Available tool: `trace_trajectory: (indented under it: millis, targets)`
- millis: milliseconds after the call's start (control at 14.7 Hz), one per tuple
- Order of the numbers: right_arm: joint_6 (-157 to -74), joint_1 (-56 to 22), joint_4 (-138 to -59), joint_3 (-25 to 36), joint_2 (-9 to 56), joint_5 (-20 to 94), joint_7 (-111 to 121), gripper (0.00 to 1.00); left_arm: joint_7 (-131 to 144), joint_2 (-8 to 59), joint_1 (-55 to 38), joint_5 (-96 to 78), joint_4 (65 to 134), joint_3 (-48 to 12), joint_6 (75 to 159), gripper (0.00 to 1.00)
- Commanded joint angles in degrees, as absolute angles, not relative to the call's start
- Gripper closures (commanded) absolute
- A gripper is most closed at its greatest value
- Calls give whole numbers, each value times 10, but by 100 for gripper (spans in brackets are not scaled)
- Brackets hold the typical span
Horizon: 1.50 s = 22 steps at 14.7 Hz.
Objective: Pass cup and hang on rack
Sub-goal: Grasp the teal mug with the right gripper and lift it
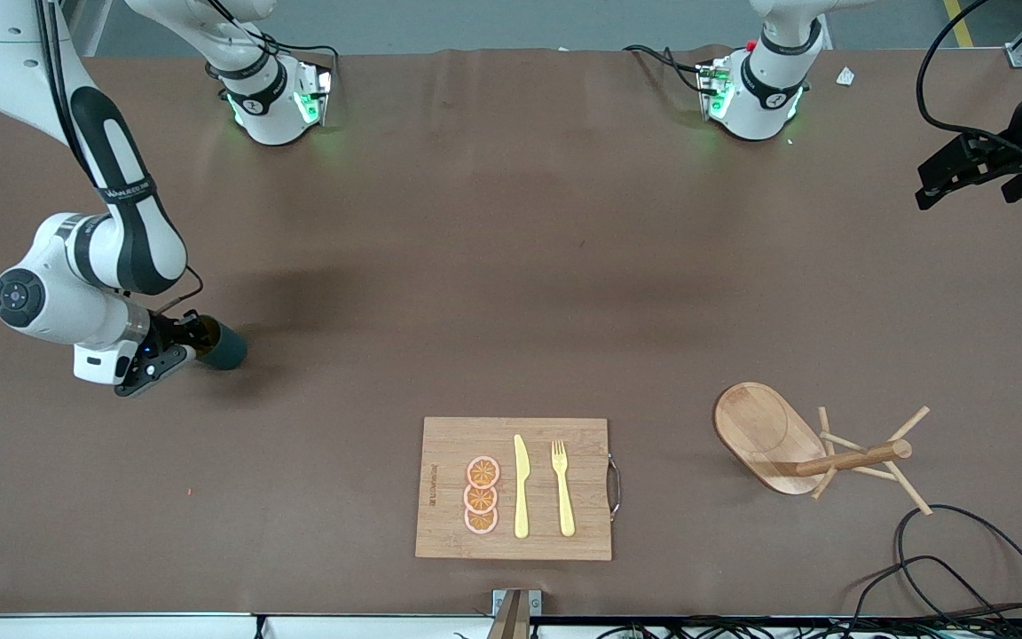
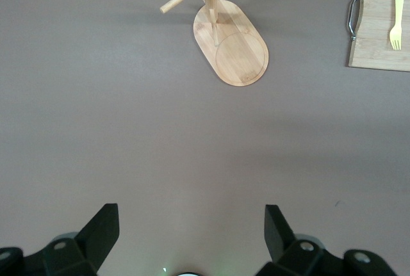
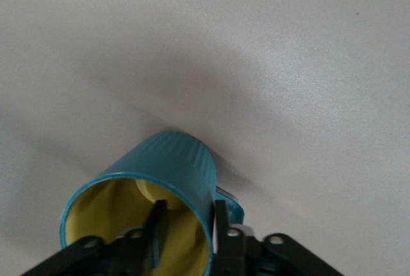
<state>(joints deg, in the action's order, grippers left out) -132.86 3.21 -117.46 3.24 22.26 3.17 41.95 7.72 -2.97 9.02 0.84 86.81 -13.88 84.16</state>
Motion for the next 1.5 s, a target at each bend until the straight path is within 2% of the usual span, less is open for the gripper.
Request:
trace_trajectory:
  millis: [0,204,408,748,1156,1428]
  targets:
    - [-1328,33,-1172,30,216,40,419,100,68,-38,94,9,864,-140,821,0]
    - [-1284,28,-1154,26,206,44,357,100,69,-37,94,8,862,-139,821,0]
    - [-1242,-2,-1155,21,167,44,250,100,70,-35,93,8,863,-140,824,0]
    - [-1209,-126,-1161,22,120,44,-49,100,71,-33,91,10,862,-140,826,0]
    - [-1228,-289,-1129,22,134,67,-350,100,76,-34,89,9,862,-141,831,0]
    - [-1265,-363,-1092,23,181,83,-472,100,79,-27,87,16,862,-140,844,0]
